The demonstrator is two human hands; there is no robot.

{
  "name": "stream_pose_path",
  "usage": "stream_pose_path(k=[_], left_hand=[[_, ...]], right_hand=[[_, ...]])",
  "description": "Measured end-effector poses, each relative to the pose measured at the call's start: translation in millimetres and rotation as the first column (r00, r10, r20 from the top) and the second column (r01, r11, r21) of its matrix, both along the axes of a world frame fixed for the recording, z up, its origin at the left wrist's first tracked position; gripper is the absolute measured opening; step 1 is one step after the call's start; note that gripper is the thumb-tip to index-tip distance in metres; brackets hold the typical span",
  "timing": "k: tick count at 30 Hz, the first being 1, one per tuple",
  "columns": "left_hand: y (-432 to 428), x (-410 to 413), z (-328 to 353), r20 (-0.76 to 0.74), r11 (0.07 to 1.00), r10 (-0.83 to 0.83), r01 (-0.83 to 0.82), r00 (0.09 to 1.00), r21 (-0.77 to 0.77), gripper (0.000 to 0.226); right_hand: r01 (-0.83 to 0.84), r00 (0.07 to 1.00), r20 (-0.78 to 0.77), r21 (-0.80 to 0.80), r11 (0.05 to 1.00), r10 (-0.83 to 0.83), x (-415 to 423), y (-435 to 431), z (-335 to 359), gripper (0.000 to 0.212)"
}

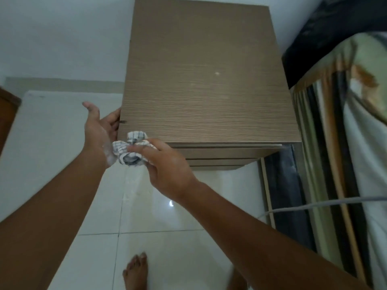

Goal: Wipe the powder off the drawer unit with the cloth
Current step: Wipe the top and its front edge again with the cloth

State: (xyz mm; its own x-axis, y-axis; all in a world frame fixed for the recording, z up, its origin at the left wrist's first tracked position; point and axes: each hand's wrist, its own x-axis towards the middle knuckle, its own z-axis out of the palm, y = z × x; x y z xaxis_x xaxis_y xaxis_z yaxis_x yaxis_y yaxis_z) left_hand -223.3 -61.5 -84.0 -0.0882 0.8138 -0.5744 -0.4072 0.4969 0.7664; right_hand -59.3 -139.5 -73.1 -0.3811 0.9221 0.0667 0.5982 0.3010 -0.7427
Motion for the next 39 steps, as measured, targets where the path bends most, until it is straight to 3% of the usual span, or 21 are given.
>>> stream_pose_path(k=[3, 5, 7, 11, 14, 16, 19, 22, 24, 27, 31, 34, 39], left_hand=[[0, 5, 23, -0.171, 0.972, 0.231, -0.223, 0.958, 0.069, 0.068], [3, 21, 44, -0.245, 0.917, 0.388, -0.347, 0.888, 0.194, 0.044], [6, 47, 61, -0.262, 0.881, 0.430, -0.339, 0.864, 0.330, 0.025], [9, 130, 77, -0.430, 0.872, 0.284, -0.045, 0.857, 0.487, 0.015], [5, 198, 73, -0.672, 0.837, -0.032, 0.387, 0.740, 0.387, 0.030], [1, 239, 65, -0.800, 0.707, -0.201, 0.649, 0.566, 0.281, 0.045], [0, 287, 52, -0.898, 0.467, -0.338, 0.879, 0.283, 0.101, 0.060], [4, 316, 31, -0.915, 0.262, -0.404, 0.957, -0.009, -0.125, 0.062], [6, 326, 23, -0.909, 0.212, -0.400, 0.953, -0.117, -0.216, 0.064], [12, 333, 19, -0.940, 0.236, -0.310, 0.946, -0.143, -0.222, 0.068], [22, 334, 19, -0.950, 0.238, -0.241, 0.936, -0.201, -0.258, 0.069], [22, 332, 17, -0.931, 0.208, -0.254, 0.926, -0.261, -0.316, 0.073], [22, 334, 17, -0.911, 0.197, -0.278, 0.910, -0.304, -0.364, 0.075]], right_hand=[[0.300, 0.904, -0.235, -0.247, 0.921, -0.357, 39, 12, 27, 0.031], [0.458, 0.769, -0.282, -0.382, 0.803, -0.573, 79, 24, 39, 0.027], [0.573, 0.668, -0.264, -0.414, 0.707, -0.696, 123, 37, 47, 0.020], [0.750, 0.579, -0.088, -0.333, 0.571, -0.811, 200, 55, 48, 0.027], [0.774, 0.585, 0.016, -0.310, 0.552, -0.811, 235, 62, 44, 0.032], [0.795, 0.586, 0.069, -0.244, 0.556, -0.807, 252, 65, 46, 0.035], [0.788, 0.616, 0.150, -0.112, 0.605, -0.774, 272, 67, 51, 0.045], [0.727, 0.675, 0.248, -0.058, 0.685, -0.695, 287, 60, 51, 0.057], [0.629, 0.745, 0.324, -0.050, 0.776, -0.583, 293, 54, 46, 0.059], [0.500, 0.825, 0.377, -0.136, 0.855, -0.422, 297, 50, 37, 0.063], [0.432, 0.882, 0.279, -0.151, 0.889, -0.381, 297, 53, 26, 0.062], [0.413, 0.888, 0.279, -0.134, 0.901, -0.366, 299, 53, 18, 0.063], [0.378, 0.816, 0.501, -0.087, 0.922, -0.288, 297, 51, 3, 0.071]])
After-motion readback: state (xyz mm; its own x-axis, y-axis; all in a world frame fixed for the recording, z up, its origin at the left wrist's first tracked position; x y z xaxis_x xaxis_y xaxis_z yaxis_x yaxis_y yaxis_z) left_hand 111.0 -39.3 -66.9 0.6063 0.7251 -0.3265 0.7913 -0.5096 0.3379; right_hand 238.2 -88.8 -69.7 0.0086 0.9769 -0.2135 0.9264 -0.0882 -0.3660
